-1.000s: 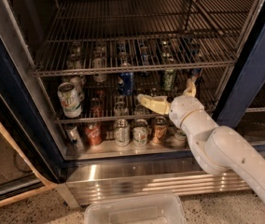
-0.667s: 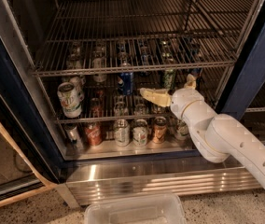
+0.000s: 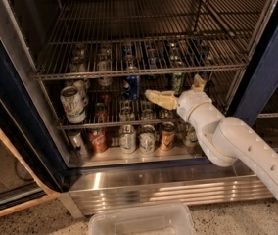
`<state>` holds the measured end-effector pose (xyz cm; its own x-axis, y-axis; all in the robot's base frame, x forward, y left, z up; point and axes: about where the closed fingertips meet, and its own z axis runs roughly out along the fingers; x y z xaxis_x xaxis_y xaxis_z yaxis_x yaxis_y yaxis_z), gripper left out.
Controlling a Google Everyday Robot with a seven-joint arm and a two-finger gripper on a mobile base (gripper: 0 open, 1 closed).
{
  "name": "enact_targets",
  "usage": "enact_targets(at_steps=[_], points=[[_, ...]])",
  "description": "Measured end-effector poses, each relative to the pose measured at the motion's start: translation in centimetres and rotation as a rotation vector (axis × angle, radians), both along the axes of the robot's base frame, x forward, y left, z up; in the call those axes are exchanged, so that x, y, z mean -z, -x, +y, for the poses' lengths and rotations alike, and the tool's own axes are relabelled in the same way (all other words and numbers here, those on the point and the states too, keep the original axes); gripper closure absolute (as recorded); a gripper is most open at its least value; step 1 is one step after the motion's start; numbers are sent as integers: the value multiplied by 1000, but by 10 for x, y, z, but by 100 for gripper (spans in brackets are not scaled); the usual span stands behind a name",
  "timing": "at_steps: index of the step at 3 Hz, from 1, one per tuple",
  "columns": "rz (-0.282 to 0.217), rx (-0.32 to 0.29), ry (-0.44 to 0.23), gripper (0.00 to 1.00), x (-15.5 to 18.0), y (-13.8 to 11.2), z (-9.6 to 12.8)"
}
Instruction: Pick green can from middle shelf of fridge
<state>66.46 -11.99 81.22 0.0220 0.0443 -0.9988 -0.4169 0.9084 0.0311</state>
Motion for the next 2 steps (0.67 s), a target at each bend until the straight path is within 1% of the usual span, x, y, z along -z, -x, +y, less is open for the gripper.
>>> enact_targets(at_steps=[1, 2], points=[[-16, 21, -11, 10, 1, -12, -2], [-18, 47, -19, 16, 6, -26, -10]])
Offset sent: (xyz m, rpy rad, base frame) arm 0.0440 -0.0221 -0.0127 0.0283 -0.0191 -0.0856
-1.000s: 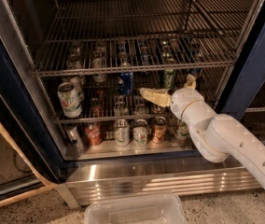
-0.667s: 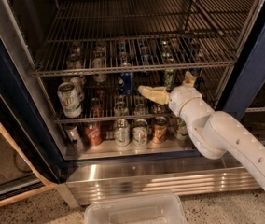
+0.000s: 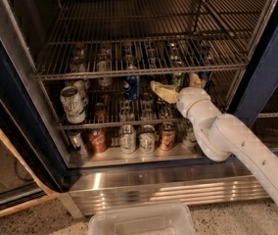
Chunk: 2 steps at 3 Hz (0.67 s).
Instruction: Pick green can from middle shelf of fridge
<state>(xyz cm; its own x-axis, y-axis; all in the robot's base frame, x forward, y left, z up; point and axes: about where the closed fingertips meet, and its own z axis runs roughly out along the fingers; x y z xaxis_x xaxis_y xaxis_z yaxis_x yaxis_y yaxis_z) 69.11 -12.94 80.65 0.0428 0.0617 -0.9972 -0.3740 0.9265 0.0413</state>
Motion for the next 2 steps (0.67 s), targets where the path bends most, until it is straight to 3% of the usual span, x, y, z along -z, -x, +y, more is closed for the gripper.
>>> enact_targets(at_steps=[2], points=[[-4, 67, -30, 17, 9, -28, -18]])
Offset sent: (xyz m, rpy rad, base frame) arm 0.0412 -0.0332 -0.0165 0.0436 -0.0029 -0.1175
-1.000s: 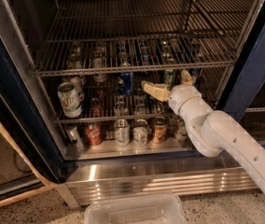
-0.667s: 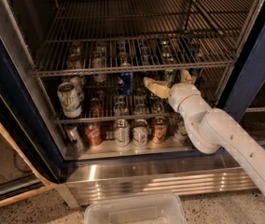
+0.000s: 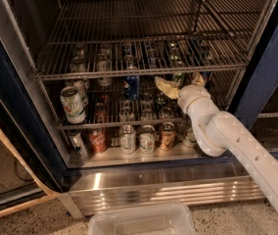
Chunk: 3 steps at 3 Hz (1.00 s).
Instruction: Pick green can from middle shelf of fridge
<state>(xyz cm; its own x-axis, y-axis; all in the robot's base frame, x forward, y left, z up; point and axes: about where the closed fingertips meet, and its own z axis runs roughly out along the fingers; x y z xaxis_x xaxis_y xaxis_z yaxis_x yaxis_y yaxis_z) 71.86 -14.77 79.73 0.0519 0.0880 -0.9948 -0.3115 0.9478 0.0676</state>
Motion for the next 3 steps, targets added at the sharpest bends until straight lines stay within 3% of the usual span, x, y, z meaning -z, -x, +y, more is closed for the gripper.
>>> enact_targets(at_steps=[1, 2, 3], points=[[6, 32, -10, 25, 6, -4, -8], [20, 45, -3, 25, 11, -8, -11], [59, 41, 16, 25, 21, -27, -17]])
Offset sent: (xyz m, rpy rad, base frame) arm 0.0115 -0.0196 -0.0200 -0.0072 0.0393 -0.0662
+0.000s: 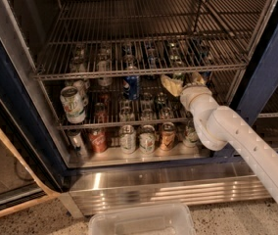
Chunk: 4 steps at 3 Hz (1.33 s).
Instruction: Pick green can from middle shelf of fridge
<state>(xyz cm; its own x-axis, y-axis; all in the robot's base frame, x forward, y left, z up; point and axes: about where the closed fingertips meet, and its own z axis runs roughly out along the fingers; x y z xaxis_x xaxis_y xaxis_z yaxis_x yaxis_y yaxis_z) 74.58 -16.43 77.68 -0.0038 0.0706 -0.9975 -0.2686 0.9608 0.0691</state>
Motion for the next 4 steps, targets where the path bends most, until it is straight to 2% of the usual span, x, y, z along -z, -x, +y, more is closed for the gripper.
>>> enact_targets(at_steps=[1, 2, 4], points=[[6, -17, -1, 21, -3, -16, 5], [13, -15, -22, 25, 0, -34, 6], [30, 4, -28, 26, 8, -48, 3]])
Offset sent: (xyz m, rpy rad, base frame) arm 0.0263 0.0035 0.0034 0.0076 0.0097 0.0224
